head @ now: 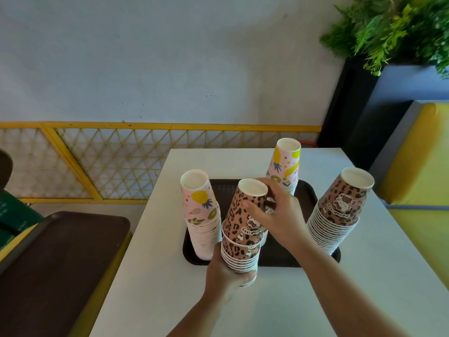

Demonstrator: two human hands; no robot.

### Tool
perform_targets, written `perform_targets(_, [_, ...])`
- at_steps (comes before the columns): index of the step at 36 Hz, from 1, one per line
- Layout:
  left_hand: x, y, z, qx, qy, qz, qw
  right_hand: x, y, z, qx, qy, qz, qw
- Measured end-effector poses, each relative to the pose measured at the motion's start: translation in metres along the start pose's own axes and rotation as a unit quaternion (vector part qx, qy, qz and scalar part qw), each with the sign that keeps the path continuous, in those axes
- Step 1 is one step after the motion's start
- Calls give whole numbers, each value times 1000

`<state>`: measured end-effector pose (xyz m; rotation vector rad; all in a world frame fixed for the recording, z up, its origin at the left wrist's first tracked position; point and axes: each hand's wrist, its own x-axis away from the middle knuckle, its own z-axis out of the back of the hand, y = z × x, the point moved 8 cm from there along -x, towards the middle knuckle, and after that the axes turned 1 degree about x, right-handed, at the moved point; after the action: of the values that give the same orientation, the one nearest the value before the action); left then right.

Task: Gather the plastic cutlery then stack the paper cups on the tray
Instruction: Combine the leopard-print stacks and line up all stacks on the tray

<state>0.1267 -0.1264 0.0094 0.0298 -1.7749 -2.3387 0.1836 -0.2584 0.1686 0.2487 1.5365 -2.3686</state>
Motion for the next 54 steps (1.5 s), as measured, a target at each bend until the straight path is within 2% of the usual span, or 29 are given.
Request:
perform_targets(6, [-2,3,0,1,-5,-14,1000,3,4,-9,30,-9,6,999])
perform_targets(17, [-4,3,-2,-18,-2,-24,1000,-7,3,8,1,52,-13,999])
perform_targets(22, [-5,-3,-3,0,-6,5,1000,-16,4,22,-42,76,-26,996])
perform_targets(28, [-2,-10,1,11,-2,31,999,-33,-6,59,-130,150,-25,980])
perform_targets(33, [-1,-15,4,12,9,42,999,-48,-9,74,-48,235,-2,971])
perform_targets(40, [-4,-12,7,18,13,40,999,-44,19,37,46,197,-5,979])
perform_targets(46, [-4,-9,7,18,9,38,999,-32,43,9,85,98,-42,991])
perform_targets(48, [-4,-9,6,21,10,39,999,-27,41,8,107,92,-36,989])
perform_targets(51, [-3,-8,4,26,8,39,999,-14,26,10,95,100,1,990])
perform_targets(54, [-2,-5,2,31,7,36,999,0,18,-2,65,35,15,997])
